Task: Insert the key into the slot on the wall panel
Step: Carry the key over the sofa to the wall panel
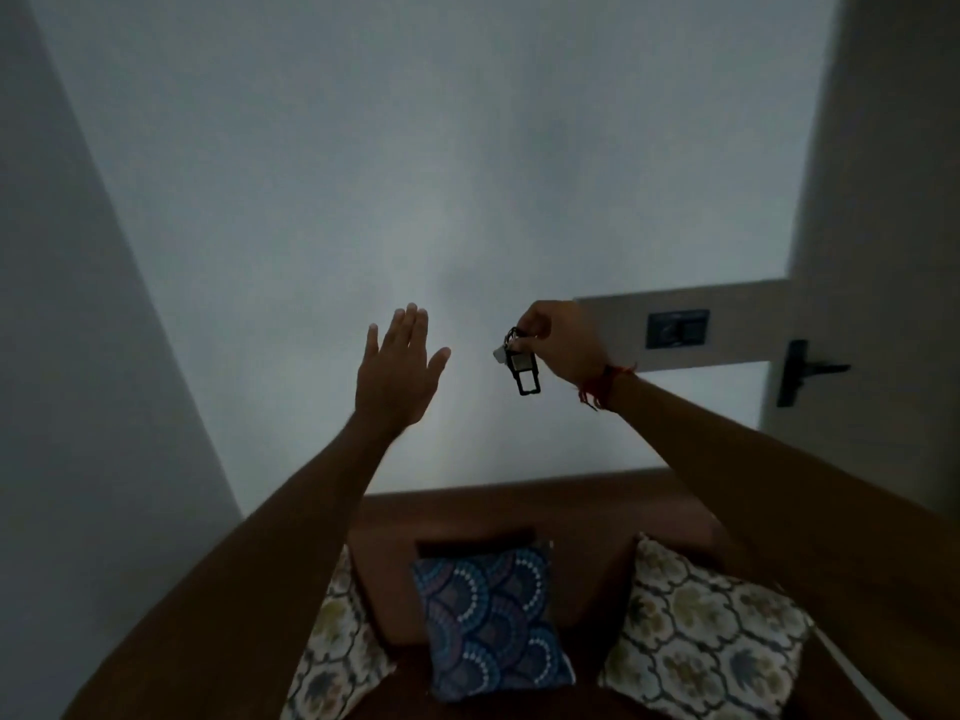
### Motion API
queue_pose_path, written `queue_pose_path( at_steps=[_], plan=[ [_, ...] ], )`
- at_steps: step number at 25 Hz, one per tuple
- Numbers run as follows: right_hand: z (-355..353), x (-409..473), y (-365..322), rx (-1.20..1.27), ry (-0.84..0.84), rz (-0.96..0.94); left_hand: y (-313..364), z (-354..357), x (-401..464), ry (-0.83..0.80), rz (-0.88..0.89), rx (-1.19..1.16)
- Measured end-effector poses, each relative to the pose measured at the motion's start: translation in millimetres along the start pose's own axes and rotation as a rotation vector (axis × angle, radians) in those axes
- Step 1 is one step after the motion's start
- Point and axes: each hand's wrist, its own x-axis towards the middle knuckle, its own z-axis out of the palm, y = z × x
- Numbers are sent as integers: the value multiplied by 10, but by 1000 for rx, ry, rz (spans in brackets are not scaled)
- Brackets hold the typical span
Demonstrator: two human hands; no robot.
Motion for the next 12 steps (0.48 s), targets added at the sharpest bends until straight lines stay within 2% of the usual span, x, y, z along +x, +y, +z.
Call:
queue_pose_path(
  at_steps=[6,12],
  plan=[
    [-876,242,535,-9,140,45,998,322,852,18,155,-55],
    [-1351,458,1294,-65,196,93,1792,908,1556,20,277,-74]
  ],
)
